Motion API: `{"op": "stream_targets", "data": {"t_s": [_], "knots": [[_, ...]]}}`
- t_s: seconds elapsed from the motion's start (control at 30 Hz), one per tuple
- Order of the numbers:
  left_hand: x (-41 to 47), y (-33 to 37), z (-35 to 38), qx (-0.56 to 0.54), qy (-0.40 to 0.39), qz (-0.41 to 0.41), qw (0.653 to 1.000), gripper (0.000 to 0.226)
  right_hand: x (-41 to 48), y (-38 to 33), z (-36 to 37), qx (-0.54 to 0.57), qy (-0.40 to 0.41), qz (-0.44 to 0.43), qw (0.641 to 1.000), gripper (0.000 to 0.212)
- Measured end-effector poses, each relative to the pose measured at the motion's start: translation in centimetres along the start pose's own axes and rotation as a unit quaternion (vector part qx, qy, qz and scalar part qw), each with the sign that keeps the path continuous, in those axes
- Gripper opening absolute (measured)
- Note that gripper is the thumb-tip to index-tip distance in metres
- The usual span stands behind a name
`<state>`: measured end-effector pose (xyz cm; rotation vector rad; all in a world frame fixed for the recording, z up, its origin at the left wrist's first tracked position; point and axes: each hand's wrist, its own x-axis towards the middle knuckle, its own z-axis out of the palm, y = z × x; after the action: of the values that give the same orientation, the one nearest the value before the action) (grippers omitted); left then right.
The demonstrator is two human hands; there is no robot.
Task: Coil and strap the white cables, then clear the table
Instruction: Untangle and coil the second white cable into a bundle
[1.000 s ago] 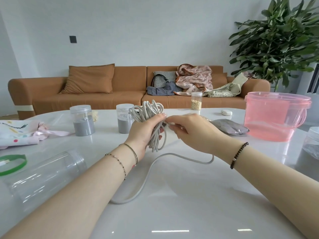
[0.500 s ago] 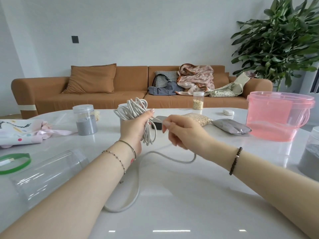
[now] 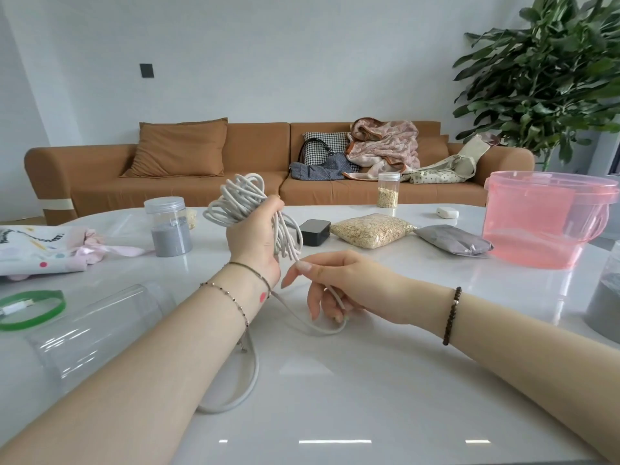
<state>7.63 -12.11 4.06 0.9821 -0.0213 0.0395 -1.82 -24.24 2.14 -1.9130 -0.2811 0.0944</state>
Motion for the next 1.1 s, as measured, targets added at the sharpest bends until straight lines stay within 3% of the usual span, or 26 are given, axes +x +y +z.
{"op": "stream_targets", "data": {"t_s": [0.2, 0.37, 0.47, 0.63, 0.87, 1.1], "knots": [[-1.2, 0.8, 0.1, -0.085, -0.200, -0.060, 0.974, 0.002, -0.1, -0.1, -0.3, -0.025, -0.023, 0.025, 0.999, 0.039], [-2.4, 0.9, 0.4, -0.043, -0.326, -0.116, 0.937, 0.008, 0.1, -0.4, -1.5, -0.130, 0.109, 0.033, 0.985, 0.044], [-2.7, 0.7, 0.5, -0.002, -0.322, -0.110, 0.940, 0.012, 0.0, -0.5, -2.3, -0.217, 0.162, 0.021, 0.962, 0.064], [-2.0, 1.2, 0.4, -0.028, -0.296, -0.119, 0.947, 0.016, 0.0, -0.5, -1.7, -0.410, 0.287, 0.019, 0.865, 0.084], [-2.1, 0.6, 0.0, 0.008, -0.280, -0.153, 0.948, 0.030, 0.3, 0.3, -2.2, -0.435, 0.216, -0.032, 0.873, 0.080], [-1.5, 1.0, -0.6, -0.021, -0.276, -0.195, 0.941, 0.016, 0.1, 0.1, -3.7, -0.464, 0.153, -0.157, 0.858, 0.063]]}}
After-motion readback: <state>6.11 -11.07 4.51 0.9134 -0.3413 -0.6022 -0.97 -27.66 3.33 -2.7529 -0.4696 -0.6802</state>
